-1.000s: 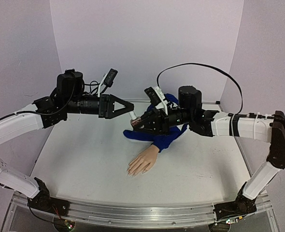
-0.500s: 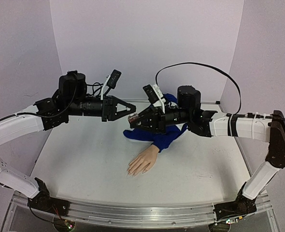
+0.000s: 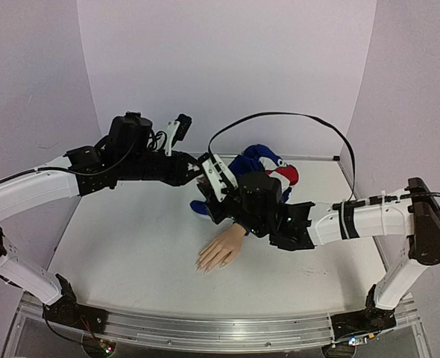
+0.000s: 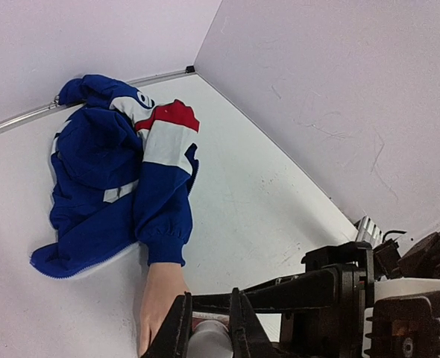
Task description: Paint the nails
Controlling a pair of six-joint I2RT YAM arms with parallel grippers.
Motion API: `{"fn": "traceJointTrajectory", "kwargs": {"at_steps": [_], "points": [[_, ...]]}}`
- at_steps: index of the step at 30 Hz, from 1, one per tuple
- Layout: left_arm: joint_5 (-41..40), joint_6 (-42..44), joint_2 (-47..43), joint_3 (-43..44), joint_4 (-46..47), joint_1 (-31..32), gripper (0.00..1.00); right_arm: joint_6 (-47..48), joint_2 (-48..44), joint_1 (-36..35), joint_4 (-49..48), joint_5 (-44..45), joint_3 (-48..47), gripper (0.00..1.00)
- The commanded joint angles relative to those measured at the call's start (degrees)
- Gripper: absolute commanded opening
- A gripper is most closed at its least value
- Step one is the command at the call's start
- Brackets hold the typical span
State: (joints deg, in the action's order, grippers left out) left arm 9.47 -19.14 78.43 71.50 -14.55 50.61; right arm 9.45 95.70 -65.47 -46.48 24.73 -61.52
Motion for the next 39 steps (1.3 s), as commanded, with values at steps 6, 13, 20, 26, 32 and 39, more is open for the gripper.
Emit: {"fn": "traceJointTrajectory", "kwargs": {"at_steps": [6,13,20,26,32,39], "points": [[3.09,-1.62,0.71,3.90,-2.24,0.91,0.10,-4.46,-4.90,7.12,-2.84,-19.51,2.05,0.00],[11.10,-3.07,-2.46,0.67,2.64,-2.23,0.60,-17.75,-6.95,18.90,-2.46,-61.33,2.64,0.00],[25.53,-3.73,-3.54,-1.87,9.20,-4.03,0.87,-29.37,-3.34,22.41,-4.55,-90.21,-3.64,0.00],[28.93,-4.86,-3.70,-3.27,13.12,-3.97,0.85,-32.96,-3.69,22.41,-9.00,-91.24,-2.73,0.00],[28.72,-4.13,-2.71,-3.04,13.37,-2.68,0.70,-33.62,-3.29,22.41,-9.96,-90.55,-2.57,0.00],[27.17,-3.60,-2.42,-1.56,13.38,-2.01,0.67,-33.61,-2.00,22.35,-10.12,-90.60,-2.73,0.00]]}}
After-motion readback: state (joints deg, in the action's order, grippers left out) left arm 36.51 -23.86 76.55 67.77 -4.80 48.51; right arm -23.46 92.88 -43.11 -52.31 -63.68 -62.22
